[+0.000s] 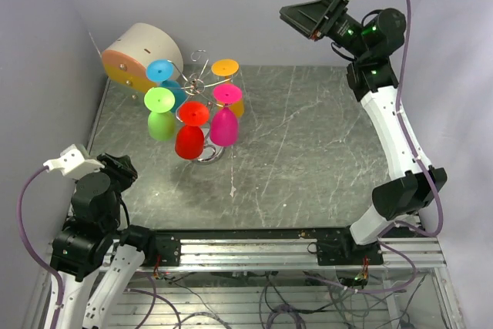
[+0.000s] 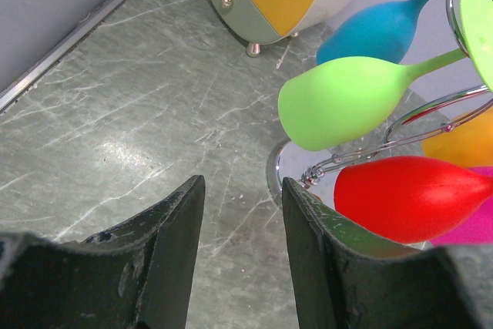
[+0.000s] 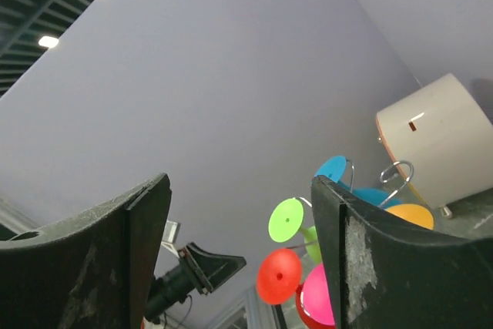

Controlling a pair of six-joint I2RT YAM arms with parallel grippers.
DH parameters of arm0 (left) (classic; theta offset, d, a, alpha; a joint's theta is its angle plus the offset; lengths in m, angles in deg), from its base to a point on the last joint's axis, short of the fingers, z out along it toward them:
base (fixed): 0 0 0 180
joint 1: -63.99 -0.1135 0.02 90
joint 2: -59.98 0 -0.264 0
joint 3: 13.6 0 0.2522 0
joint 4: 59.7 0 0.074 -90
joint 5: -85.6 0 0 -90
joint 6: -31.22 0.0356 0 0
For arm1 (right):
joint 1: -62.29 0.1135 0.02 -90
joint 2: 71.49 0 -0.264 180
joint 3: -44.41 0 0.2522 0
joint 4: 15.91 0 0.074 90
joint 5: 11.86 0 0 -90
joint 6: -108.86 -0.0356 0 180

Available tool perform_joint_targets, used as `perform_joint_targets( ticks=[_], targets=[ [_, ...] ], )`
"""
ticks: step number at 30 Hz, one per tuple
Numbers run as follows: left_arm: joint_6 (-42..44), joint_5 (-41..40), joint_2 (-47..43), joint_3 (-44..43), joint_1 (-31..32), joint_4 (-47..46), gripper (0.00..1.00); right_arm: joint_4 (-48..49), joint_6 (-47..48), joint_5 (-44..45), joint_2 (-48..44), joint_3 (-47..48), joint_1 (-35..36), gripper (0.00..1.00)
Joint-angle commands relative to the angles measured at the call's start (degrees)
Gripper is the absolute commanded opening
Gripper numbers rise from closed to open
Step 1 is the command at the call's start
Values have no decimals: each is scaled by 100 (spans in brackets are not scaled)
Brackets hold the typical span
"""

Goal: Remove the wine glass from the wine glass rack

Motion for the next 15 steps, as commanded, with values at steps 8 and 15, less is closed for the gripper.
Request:
perform_joint_targets(
  ticks=[8,15],
  targets=[
    [32,9,82,-73,52,-170,55,-4289,1975,1319,1608,3428,691,15],
    [35,6,64,-55,46,-187,55,-4638,2012,1932,1771,3090,763,19]
  ],
)
